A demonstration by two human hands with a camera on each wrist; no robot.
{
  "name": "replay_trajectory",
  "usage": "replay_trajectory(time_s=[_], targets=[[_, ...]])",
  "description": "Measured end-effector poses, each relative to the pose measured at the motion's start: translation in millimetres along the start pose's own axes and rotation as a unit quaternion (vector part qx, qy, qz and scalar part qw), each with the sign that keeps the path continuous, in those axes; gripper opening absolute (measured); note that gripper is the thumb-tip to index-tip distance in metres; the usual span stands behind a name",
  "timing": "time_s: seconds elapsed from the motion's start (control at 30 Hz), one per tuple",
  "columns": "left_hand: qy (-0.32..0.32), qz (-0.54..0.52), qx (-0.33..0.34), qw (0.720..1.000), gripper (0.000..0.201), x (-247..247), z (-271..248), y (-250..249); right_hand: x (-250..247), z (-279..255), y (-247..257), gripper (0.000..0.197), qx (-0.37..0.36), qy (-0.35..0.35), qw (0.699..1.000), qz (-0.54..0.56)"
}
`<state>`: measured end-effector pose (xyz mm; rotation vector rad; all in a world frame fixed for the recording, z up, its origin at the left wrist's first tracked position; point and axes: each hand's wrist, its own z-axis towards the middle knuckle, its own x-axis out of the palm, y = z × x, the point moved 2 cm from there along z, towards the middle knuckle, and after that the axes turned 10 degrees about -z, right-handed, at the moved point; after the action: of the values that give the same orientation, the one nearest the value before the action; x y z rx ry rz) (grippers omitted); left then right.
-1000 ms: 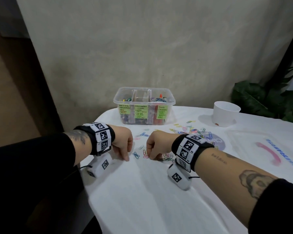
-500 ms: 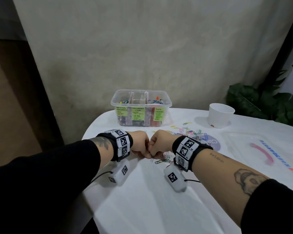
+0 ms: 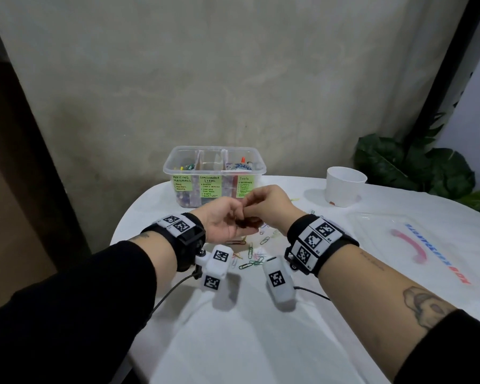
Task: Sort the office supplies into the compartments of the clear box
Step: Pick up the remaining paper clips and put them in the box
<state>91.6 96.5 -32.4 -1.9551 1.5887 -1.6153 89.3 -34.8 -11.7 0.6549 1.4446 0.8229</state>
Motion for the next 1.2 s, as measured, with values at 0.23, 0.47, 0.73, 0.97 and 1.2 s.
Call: replay_trajectory(time_s=[0.23, 0.47, 0.73, 0.97, 1.2], targets=[[-0.126, 0.086, 0.007, 0.988, 0.027, -8, 18, -1, -56, 11, -43, 0.016, 0.043, -0.06, 0.997, 0.03], [-0.274, 0.64, 0.091, 0.713, 0.043, -40, 21, -23, -83, 18, -94, 0.047, 0.163, 0.091, 0.906, -0.38], [-0.188, 0.748, 0.031, 0.635, 0.06, -27, 23, -20, -44, 13, -61, 0.057, 0.064, 0.251, 0.872, -0.416], [-0.103, 0.676, 0.087, 0.724, 0.039, -14, 40, -5, -62, 40, -53, 0.039, 0.094, 0.165, 0.965, -0.181], [-0.142, 0.743, 0.055, 0.652, 0.074, -24, 52, -17, -88, 106, -80, 0.039, 0.1, 0.118, 0.84, -0.52]])
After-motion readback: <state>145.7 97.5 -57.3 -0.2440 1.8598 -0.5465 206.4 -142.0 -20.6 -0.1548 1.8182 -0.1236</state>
